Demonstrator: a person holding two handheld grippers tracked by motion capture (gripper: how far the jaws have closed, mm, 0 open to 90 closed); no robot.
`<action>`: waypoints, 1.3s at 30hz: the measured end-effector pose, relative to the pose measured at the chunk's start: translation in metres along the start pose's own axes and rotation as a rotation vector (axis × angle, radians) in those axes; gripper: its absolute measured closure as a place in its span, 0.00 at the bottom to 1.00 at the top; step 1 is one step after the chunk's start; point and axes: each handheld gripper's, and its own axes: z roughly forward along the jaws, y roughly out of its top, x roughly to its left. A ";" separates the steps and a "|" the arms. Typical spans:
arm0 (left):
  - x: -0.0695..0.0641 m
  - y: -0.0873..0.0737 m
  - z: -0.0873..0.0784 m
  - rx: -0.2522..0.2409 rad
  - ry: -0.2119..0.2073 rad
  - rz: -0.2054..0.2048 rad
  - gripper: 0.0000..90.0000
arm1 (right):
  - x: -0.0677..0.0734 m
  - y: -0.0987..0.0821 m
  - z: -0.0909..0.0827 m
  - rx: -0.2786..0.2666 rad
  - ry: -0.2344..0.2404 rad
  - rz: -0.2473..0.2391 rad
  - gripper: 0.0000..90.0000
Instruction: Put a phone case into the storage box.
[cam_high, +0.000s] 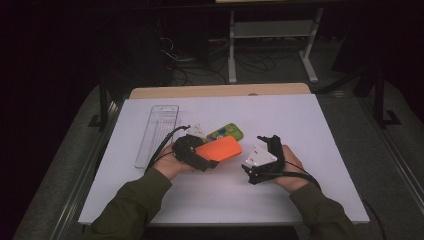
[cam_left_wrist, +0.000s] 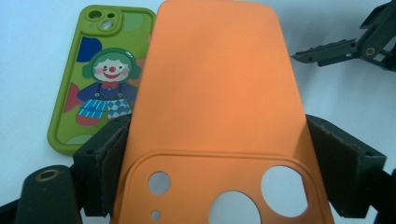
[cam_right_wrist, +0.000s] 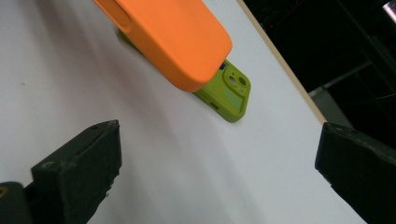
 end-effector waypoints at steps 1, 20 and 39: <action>0.000 0.000 0.000 0.001 0.000 0.001 0.17 | 0.001 0.000 0.000 -0.001 -0.007 -0.014 0.00; 0.000 0.000 0.000 -0.005 -0.002 -0.002 0.17 | 0.016 0.005 0.001 -0.019 -0.141 -0.227 0.00; -0.002 0.001 0.000 -0.004 -0.006 -0.012 0.17 | 0.026 0.009 0.001 -0.046 -0.224 -0.395 0.00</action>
